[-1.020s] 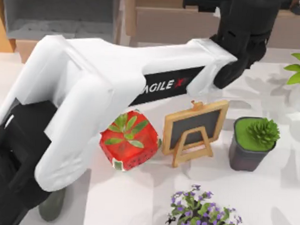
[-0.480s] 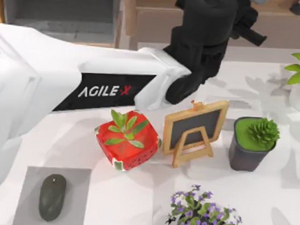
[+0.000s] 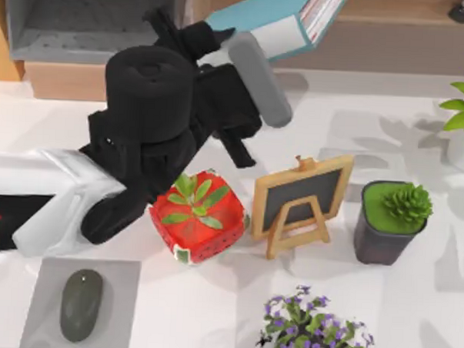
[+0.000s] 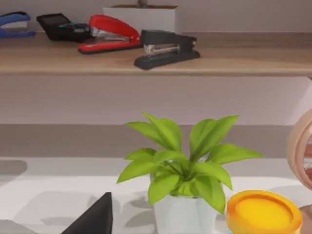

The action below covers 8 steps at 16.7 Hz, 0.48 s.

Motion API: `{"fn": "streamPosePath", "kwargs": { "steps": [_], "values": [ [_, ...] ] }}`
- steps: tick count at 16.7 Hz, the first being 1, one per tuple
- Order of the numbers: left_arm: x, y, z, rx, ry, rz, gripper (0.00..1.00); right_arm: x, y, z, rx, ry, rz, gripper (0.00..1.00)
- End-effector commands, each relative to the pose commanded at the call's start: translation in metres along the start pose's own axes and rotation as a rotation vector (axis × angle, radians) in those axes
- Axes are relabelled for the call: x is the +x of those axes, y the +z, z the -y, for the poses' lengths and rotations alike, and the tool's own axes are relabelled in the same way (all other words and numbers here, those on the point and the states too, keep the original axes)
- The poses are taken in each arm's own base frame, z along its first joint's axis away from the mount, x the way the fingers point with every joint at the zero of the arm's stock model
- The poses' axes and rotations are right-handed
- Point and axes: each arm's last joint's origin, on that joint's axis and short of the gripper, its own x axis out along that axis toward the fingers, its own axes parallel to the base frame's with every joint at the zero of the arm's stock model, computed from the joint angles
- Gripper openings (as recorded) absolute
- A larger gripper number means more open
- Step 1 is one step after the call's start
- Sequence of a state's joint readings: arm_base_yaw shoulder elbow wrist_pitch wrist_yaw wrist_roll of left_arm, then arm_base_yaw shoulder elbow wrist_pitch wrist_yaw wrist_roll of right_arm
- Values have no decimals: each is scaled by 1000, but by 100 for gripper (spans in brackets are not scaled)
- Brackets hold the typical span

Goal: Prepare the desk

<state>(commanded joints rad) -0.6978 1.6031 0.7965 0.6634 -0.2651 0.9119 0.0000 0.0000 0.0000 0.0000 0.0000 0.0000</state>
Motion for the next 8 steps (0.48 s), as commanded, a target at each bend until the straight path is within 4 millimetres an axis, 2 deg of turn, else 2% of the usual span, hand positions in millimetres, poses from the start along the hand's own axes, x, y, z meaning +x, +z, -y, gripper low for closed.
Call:
{"fn": "streamPosePath", "kwargs": {
  "steps": [4,8],
  "values": [
    [-12,-73,-15,286,-9,-178,0,0,0,0,0,0,0,100],
    [2,-137,-35,478,2,-350,0,0,0,0,0,0,0,100]
  ]
}}
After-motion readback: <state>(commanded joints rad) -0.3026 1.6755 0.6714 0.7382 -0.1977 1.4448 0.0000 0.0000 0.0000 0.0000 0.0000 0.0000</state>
